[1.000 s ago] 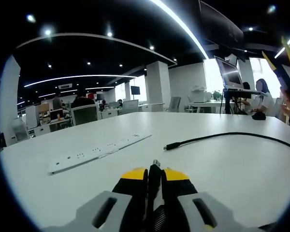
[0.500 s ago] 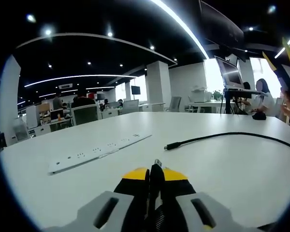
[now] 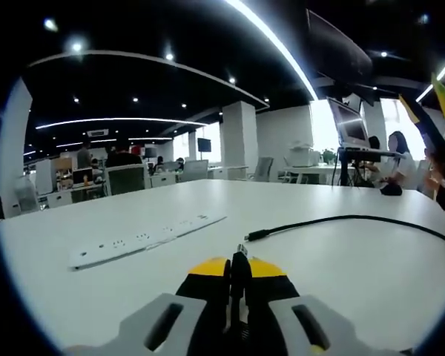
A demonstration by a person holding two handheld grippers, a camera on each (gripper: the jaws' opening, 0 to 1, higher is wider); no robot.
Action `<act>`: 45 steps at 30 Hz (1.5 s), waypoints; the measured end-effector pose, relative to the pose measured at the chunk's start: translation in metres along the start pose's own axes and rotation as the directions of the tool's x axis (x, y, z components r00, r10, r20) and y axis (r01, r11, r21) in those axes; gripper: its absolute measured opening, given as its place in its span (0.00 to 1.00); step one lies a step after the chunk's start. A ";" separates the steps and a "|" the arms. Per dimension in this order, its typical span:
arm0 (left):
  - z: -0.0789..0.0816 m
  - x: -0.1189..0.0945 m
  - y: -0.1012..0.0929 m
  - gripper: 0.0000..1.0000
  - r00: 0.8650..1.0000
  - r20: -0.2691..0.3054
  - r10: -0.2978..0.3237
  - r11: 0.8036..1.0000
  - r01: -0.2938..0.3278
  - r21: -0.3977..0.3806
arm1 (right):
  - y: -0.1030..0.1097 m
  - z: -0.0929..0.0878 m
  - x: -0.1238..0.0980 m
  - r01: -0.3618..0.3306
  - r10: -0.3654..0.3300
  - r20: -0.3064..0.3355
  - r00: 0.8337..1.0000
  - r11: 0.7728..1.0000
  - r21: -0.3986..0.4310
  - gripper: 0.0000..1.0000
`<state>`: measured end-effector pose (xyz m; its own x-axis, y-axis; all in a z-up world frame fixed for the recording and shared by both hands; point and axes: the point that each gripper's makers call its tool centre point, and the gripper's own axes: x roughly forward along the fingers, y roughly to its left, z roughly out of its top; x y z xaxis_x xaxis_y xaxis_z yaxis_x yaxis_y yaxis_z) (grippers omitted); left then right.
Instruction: Find the charging cable on the desk, coil it up and secure with Velcro.
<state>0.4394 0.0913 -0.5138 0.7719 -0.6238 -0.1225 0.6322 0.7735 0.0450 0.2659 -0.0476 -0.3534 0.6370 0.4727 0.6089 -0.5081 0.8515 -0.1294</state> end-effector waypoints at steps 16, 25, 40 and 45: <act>0.014 -0.013 -0.061 0.03 0.968 0.021 -0.249 0.963 0.245 0.117 | -0.004 -0.010 -0.001 0.010 -0.011 -0.034 0.999 1.000 -0.022 0.45; 0.025 -0.010 -0.064 0.02 0.961 0.066 -0.270 0.961 0.265 0.085 | -0.003 -0.009 -0.001 0.005 -0.006 -0.034 0.999 1.000 -0.024 0.45; 0.017 -0.011 -0.061 0.04 0.970 0.041 -0.238 0.971 0.237 0.028 | -0.003 -0.008 -0.001 0.003 -0.004 -0.031 1.000 1.000 -0.026 0.45; 0.014 -0.011 -0.062 0.14 0.970 0.027 -0.243 0.970 0.243 0.024 | -0.003 -0.007 -0.001 0.006 -0.006 -0.028 1.000 1.000 -0.025 0.45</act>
<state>0.3923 0.0484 -0.5015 0.5964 -0.7960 -0.1029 0.8020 0.5961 0.0377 0.2714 -0.0493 -0.3590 0.6563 0.4735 0.5874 -0.4897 0.8596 -0.1457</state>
